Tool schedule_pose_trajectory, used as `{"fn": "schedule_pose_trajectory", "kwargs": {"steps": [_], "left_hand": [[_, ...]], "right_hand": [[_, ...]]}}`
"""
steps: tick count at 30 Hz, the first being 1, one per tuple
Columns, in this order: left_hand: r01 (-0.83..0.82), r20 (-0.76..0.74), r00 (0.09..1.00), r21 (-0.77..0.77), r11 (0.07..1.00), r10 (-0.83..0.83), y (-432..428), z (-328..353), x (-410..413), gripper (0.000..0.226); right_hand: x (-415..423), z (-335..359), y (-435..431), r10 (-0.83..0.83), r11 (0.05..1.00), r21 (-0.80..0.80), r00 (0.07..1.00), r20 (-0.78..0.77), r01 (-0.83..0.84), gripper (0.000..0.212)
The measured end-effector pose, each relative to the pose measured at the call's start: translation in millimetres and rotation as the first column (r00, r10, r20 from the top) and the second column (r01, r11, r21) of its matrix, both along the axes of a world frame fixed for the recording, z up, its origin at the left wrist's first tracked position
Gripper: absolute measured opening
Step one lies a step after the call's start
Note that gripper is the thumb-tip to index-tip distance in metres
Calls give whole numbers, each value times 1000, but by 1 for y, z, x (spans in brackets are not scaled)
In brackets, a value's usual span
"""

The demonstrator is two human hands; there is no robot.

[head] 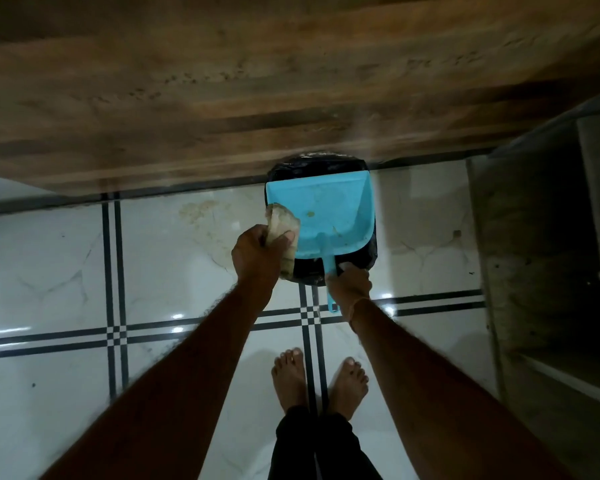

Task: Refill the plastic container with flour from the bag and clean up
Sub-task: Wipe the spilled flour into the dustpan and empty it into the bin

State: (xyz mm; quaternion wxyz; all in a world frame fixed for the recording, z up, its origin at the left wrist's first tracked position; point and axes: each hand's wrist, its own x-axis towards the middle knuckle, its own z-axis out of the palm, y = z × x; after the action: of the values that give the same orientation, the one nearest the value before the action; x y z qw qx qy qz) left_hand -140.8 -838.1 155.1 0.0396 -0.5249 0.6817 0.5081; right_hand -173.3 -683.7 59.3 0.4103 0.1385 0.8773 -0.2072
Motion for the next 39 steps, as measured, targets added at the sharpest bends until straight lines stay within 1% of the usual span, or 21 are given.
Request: {"fn": "schedule_pose_trajectory", "kwargs": {"steps": [1,2,3,4,5,6,7,9,11,13,14,16,18,20,21,23,25,28,32,36,39], "left_hand": [[8,-2,1000,7,1000,-8,0,3,-1,24],[40,-2,999,4,999,-40,1,8,0,24],[101,2,995,-10,995,-101,2,16,0,23],[173,4,985,-26,985,-173,3,25,0,21],[245,4,969,-47,968,-245,5,35,2,21],[320,-2,947,-71,945,-321,8,50,3,20],[392,-12,919,-94,915,-394,13,67,4,19],[503,-54,857,-135,854,-513,25,107,8,19],[558,-99,811,-169,813,-577,38,151,12,23],[583,-144,787,-147,799,-600,50,203,13,32],[570,-168,798,-101,815,-579,56,230,12,37],[461,-186,877,62,885,-443,69,281,13,53],[294,-156,954,314,903,-257,83,329,14,80],[223,-101,974,532,816,-201,98,366,14,95],[229,-112,973,612,757,-203,107,387,10,90],[263,-183,965,699,665,-189,127,429,-1,66],[356,-291,933,673,649,-210,146,461,-17,43],[524,-434,842,512,681,-321,179,503,-44,29],[673,-497,712,282,684,-495,229,536,-87,28],[707,-515,637,96,700,-573,291,549,-130,27],[747,-501,589,38,664,-634,333,549,-160,38]], "right_hand": [[-1,10,0,7,1000,-7,1000,-31,-7,41],[-4,25,-1,-34,997,-74,997,-74,28,41],[-7,43,1,-164,961,-239,983,-87,139,38],[-8,67,0,-315,853,-441,949,-8,280,36],[-9,96,-1,-366,709,-603,922,126,364,37],[-10,125,1,-347,583,-699,905,247,414,39],[-11,151,4,-283,541,-737,913,294,405,40],[-13,202,12,-214,534,-763,931,295,364,39],[-11,246,23,-240,519,-765,924,298,382,40],[-9,293,38,-308,473,-766,897,318,434,40],[-8,318,46,-345,445,-771,881,323,456,39],[-6,367,63,-422,359,-783,837,349,508,38],[-3,420,80,-469,282,-806,808,357,520,39],[0,467,95,-516,231,-826,784,344,515,43],[1,490,106,-542,209,-835,771,334,509,42],[3,530,128,-599,192,-849,744,296,493,39],[2,564,150,-636,225,-861,739,224,456,35],[-6,601,197,-706,264,-875,700,111,406,26],[-28,631,251,-779,268,-899,627,10,346,16],[-56,656,306,-847,202,-932,532,-12,300,12],[-75,660,345,-882,186,-923,470,-6,336,7]]}}
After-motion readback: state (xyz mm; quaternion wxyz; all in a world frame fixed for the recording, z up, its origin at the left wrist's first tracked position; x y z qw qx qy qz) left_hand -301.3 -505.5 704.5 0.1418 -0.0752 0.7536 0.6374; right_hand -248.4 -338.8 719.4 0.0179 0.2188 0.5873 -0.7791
